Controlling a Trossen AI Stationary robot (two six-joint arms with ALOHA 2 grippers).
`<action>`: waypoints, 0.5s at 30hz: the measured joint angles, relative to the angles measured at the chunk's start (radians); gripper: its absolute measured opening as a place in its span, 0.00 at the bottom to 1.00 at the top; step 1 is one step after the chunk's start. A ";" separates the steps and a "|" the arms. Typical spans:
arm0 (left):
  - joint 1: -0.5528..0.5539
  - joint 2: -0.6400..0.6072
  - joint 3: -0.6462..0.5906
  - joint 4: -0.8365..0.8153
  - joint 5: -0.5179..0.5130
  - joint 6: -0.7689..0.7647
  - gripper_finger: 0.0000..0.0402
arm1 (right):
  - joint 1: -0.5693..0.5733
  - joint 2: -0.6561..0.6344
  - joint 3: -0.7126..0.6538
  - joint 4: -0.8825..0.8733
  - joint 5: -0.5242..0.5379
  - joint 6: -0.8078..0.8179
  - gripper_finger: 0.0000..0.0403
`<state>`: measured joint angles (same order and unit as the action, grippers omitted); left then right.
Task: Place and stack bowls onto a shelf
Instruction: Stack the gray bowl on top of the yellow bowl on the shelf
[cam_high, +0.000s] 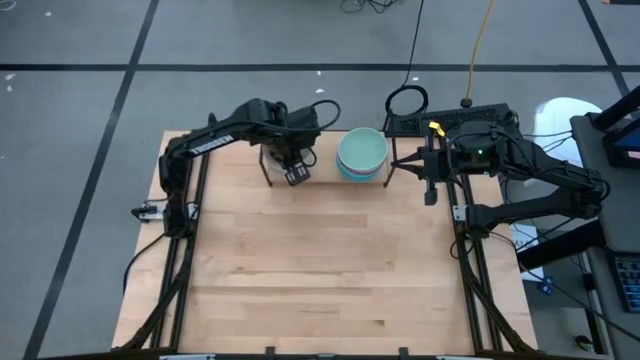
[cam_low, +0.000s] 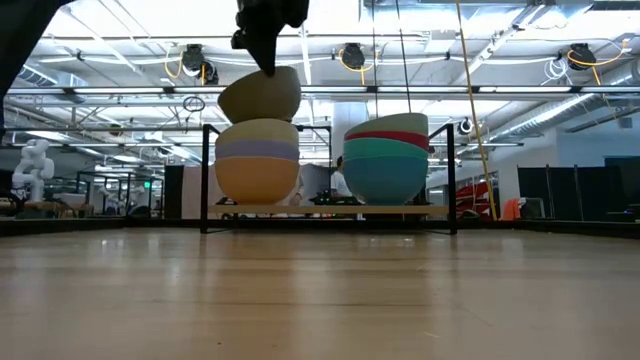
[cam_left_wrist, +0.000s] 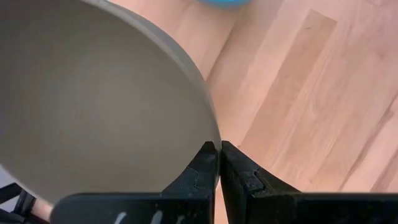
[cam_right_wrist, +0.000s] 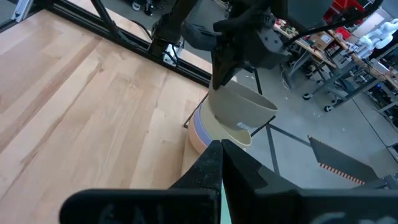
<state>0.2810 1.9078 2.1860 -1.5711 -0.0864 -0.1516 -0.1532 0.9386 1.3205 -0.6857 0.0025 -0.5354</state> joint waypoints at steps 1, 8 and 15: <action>0.004 0.004 0.000 0.000 0.000 0.000 0.02 | 0.000 0.000 0.000 0.000 0.000 0.000 0.00; 0.028 0.057 0.000 0.000 0.037 0.000 0.02 | 0.000 0.000 0.000 0.000 0.000 0.000 0.00; 0.031 0.071 -0.001 0.000 0.049 0.008 0.02 | 0.000 0.000 0.000 0.000 0.000 0.000 0.00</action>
<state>0.3120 1.9788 2.1853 -1.5708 -0.0371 -0.1438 -0.1535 0.9386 1.3205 -0.6857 0.0029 -0.5354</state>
